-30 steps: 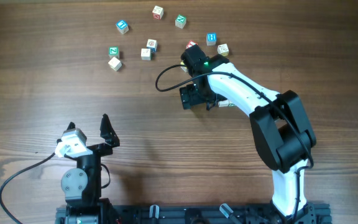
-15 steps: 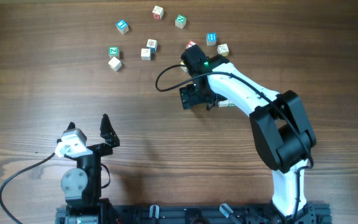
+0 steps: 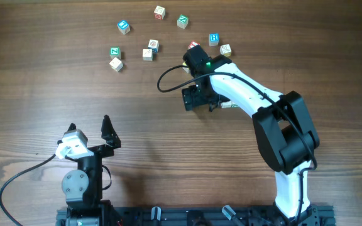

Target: Form a horizontal line

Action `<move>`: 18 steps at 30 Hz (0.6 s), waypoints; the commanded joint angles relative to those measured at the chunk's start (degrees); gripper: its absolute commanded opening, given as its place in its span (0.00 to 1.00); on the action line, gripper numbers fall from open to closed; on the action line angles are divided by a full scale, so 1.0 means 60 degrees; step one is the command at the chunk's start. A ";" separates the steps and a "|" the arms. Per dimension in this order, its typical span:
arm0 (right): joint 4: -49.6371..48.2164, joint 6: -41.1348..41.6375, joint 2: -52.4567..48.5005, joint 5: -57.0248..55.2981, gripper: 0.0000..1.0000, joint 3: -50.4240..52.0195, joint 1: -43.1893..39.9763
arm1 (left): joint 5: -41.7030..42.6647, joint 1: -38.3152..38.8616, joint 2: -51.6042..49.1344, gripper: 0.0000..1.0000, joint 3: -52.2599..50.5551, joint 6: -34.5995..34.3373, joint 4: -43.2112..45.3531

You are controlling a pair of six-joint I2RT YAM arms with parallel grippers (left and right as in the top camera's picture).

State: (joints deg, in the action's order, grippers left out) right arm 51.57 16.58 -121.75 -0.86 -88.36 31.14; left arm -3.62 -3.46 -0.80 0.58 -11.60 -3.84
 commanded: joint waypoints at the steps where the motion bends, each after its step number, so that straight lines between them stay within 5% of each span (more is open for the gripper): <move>1: 0.0692 -0.0273 -0.0080 0.0153 1.00 -0.1628 0.0022 | -0.0127 0.0033 0.0069 1.00 -0.0040 0.0149 0.0018; 9: 0.1596 -0.0521 -0.0058 0.0113 1.00 -0.7493 0.0022 | -0.0131 0.0033 0.0069 1.00 -0.0040 0.0149 0.0018; 18: -0.1198 -0.0991 -0.0845 -0.1512 1.00 -0.7206 0.0011 | -0.0127 0.0033 0.0069 1.00 -0.0040 0.0149 0.0018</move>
State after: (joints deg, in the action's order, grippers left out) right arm 45.19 11.94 -122.91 -3.03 -132.33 31.14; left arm -3.62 -3.46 -0.80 0.58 -11.60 -3.84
